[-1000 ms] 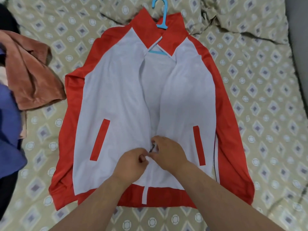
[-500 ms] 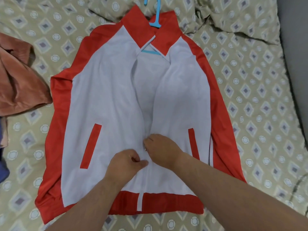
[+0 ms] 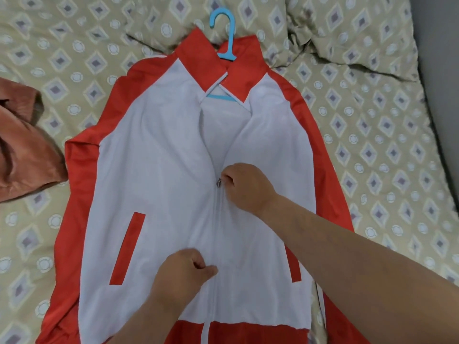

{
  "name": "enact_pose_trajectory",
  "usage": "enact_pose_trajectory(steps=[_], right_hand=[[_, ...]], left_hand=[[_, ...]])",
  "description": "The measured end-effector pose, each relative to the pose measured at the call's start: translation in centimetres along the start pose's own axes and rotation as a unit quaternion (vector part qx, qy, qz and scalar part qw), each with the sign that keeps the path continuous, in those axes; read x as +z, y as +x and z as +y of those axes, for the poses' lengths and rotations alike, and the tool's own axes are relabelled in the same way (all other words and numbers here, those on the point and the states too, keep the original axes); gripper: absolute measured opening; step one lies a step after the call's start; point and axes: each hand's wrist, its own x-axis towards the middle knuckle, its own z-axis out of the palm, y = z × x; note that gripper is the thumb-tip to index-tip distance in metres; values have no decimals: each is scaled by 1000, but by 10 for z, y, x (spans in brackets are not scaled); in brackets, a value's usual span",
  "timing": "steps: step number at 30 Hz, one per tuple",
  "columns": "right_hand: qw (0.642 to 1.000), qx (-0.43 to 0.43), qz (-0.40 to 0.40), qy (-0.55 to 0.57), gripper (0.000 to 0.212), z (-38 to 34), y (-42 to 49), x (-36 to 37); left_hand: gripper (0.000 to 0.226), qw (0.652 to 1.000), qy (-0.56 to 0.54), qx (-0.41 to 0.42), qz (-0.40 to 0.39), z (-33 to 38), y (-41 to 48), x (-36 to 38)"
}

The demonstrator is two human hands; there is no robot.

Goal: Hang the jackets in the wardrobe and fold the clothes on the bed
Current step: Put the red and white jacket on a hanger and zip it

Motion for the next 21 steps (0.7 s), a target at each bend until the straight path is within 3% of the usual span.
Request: enact_pose_trajectory(steps=[6,9,11,15,21], right_hand=[[996,77,-7,52,22,9,33,-13],[990,107,-13,92,19,13,38,-14],[991,100,-18,87,18,15,41,-14],[994,85,-14,69,18,19,45,-13],[1000,24,-11,-4,19,24,70,-23]], left_hand=[[47,986,151,69,15,16,2,-9],[34,954,98,209,194,48,24,-22],[68,921,96,232,298,76,61,-36],[111,938,186,164,242,98,119,-57],[118,919,258,154,255,84,135,-44]])
